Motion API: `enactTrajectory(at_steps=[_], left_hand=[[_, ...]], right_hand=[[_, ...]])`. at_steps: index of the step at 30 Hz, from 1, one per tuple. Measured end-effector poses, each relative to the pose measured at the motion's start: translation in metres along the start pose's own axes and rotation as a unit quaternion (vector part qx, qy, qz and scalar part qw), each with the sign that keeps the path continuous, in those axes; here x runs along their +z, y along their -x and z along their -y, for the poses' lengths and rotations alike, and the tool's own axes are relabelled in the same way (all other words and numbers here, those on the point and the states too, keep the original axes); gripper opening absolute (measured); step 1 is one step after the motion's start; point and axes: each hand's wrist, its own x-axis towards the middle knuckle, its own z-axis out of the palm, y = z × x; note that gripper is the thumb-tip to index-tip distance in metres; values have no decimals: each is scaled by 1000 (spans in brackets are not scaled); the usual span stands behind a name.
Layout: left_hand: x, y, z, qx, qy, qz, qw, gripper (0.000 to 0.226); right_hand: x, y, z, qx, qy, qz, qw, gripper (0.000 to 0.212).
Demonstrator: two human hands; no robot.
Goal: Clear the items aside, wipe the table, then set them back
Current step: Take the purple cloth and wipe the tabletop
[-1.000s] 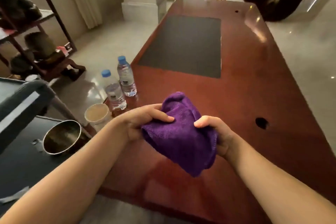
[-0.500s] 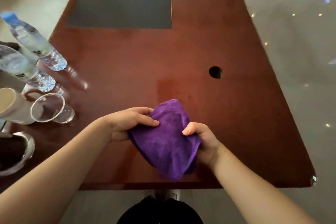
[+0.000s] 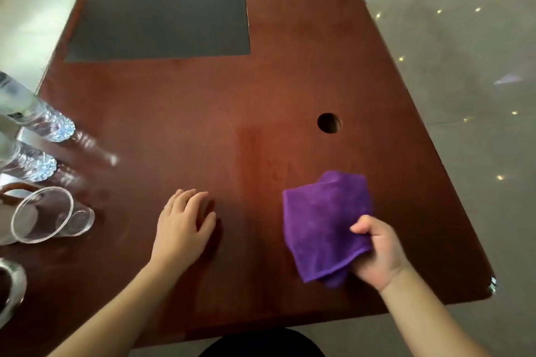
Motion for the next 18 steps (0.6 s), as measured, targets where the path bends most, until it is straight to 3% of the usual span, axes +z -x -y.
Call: enactTrajectory(at_steps=[3,5,6,8,10,12,13,14,18], left_hand=[[20,13,20,-52,-103,35,993,72],[30,16,24,-68,-116,29,991,82],[32,16,24,-69,-119,21,990,86],[34,16,23,-67,-129,2,989,88],[35,17,23,-66,-134,-9,989,87],[35,18,24,-66,-136,-16,988,86],[36,17,24,-66,-136,-16,988,86],[35,17,24,-66,-137,-16,988,85],[37,18,27,-65,-139,-24,988,82]], right_hand=[[-16,4,42,-148,36,-79,985,37],[-25,3,63,-226,179,-129,949,28],[-27,1,68,-247,288,-153,913,30],[-23,-11,64,-298,489,-161,804,46],[-19,-30,43,-325,657,-96,674,57],[-20,-46,11,-264,832,-64,483,67],[-21,-50,-2,-226,882,-59,410,74],[-23,-51,-9,-201,901,-57,380,80],[-22,-50,0,-170,900,-38,399,86]])
